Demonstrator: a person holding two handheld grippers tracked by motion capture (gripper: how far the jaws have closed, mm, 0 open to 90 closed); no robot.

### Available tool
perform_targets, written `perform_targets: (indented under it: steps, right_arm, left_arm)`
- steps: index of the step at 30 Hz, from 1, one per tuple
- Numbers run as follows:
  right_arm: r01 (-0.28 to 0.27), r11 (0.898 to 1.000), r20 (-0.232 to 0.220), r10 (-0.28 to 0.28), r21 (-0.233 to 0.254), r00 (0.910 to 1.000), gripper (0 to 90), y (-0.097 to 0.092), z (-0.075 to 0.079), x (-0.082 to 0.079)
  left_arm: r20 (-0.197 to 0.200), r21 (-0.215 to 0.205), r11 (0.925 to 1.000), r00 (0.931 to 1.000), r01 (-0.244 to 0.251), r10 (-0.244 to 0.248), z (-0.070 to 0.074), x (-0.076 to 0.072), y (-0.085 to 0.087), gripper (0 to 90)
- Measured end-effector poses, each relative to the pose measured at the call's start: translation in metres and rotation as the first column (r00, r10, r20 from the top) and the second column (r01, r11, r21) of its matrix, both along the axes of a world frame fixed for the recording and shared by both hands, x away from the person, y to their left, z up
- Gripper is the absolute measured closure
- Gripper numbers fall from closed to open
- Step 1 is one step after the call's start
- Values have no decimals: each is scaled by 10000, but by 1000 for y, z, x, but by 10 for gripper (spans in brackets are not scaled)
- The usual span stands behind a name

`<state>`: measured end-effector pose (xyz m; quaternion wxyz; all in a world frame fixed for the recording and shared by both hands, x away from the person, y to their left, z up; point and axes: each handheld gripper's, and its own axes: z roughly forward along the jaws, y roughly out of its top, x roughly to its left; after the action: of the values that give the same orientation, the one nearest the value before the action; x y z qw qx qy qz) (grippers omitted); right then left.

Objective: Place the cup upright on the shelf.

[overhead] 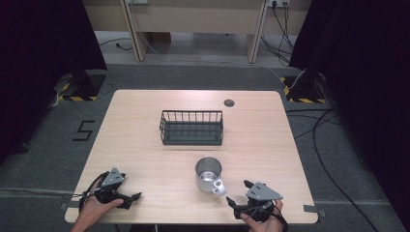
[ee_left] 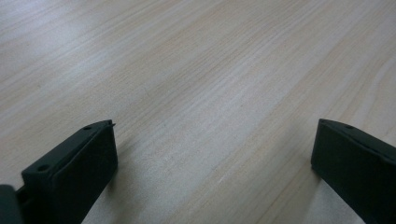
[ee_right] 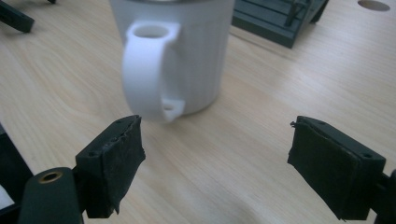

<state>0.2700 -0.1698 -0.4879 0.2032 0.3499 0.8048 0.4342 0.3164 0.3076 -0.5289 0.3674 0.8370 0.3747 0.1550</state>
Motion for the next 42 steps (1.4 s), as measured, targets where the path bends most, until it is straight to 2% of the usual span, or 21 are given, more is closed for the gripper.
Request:
perform_targets:
  steps: [4, 10, 13, 16, 27, 42]
  right_arm:
    - [-189, 9995, 146, 185, 239, 9997, 180, 7, 2, -2]
    - [-385, 9989, 265, 378, 268, 9989, 180, 21, 2, 1]
    - [-377, 9991, 305, 371, 201, 9988, 184, 25, 1, 3]
    - [-114, 9999, 353, 113, 36, 9993, 199, 29, 0, 7]
    - [513, 9986, 515, -507, -117, 9974, 210, 17, -1, 17]
    - [987, 9950, 549, -993, 131, 9935, 224, -4, -3, 40]
  left_arm:
    - [0, 0, 10000, 10000, 0, 0, 0, 0, 0, 0]
    - [1, -1, 10000, 10000, -1, 1, 0, 0, 0, 0]
    - [0, 9, 10000, 10000, 2, -2, 0, 0, 0, 0]
    - [0, -3, 10000, 10000, -3, 3, 0, 0, 0, 0]
    - [3, -6, 10000, 10000, -2, 2, 0, 0, 0, 0]
    - [4, -3, 10000, 10000, -2, 2, 0, 0, 0, 0]
